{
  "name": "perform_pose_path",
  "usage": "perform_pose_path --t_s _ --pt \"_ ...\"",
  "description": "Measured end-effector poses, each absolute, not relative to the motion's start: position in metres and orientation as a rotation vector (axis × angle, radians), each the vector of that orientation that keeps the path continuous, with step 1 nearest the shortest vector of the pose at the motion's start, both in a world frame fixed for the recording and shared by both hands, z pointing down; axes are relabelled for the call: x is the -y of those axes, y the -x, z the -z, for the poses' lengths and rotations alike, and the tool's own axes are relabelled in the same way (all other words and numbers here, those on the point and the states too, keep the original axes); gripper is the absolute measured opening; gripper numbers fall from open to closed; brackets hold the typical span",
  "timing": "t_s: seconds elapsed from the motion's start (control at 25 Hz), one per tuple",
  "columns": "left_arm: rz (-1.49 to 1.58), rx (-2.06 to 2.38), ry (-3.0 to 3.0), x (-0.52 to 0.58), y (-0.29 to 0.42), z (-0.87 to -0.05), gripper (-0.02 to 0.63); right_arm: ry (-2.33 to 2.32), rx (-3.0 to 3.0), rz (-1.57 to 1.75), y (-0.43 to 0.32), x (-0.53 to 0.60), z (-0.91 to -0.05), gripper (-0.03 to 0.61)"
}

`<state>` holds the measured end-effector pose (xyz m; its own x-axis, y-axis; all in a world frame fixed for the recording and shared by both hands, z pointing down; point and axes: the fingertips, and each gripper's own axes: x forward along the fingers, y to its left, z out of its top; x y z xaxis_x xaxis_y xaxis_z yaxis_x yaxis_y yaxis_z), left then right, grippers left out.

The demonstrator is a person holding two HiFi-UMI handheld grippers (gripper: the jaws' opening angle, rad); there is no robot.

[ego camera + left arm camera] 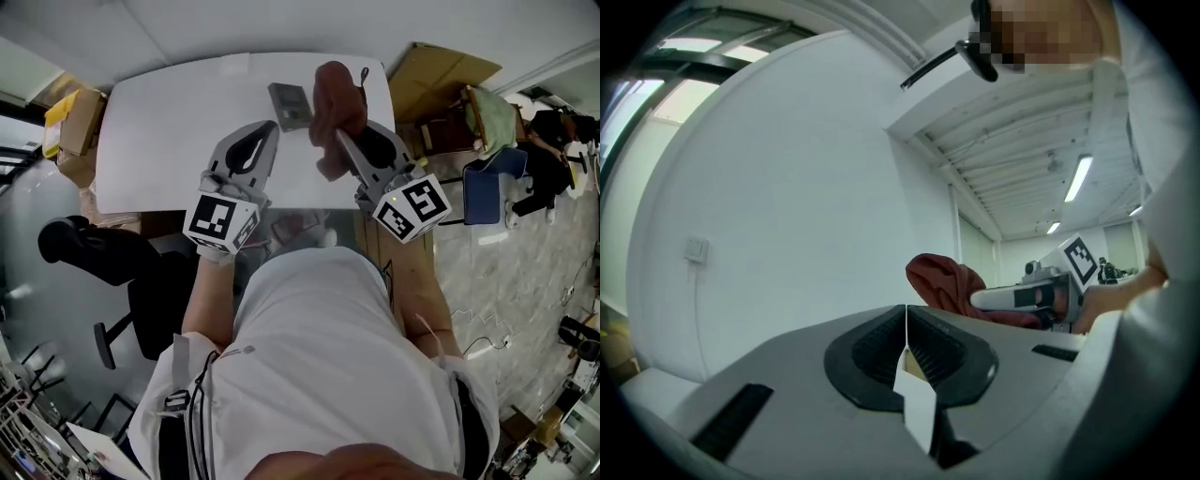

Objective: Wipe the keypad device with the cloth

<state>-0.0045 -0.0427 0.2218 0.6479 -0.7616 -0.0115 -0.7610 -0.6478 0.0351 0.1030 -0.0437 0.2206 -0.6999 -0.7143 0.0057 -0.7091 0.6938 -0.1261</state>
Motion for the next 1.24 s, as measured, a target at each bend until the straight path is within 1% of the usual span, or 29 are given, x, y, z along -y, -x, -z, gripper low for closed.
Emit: perform_pose_path --t_s 0.2,0.44,0.88,1.24 --pt "0.072 1.329 -2.841 0.038 -0.015 -0.206 0.014 1.17 -2.846 0.133 -0.12 0.038 -0.202 0.088" --pt "0.045 1.346 -2.82 0.032 -0.026 -0.212 0.014 1.194 -2.832 0.151 -0.138 0.038 -0.205 0.087" --pt "0.036 1.394 -2.784 0.034 -0.02 -0.217 0.014 1.207 -2.816 0.162 -0.149 0.047 -0.207 0.087" --pt "0.039 1.383 -2.778 0.036 -0.009 -0.22 0.014 1.215 -2.821 0.165 -0.138 0.049 -0.209 0.087"
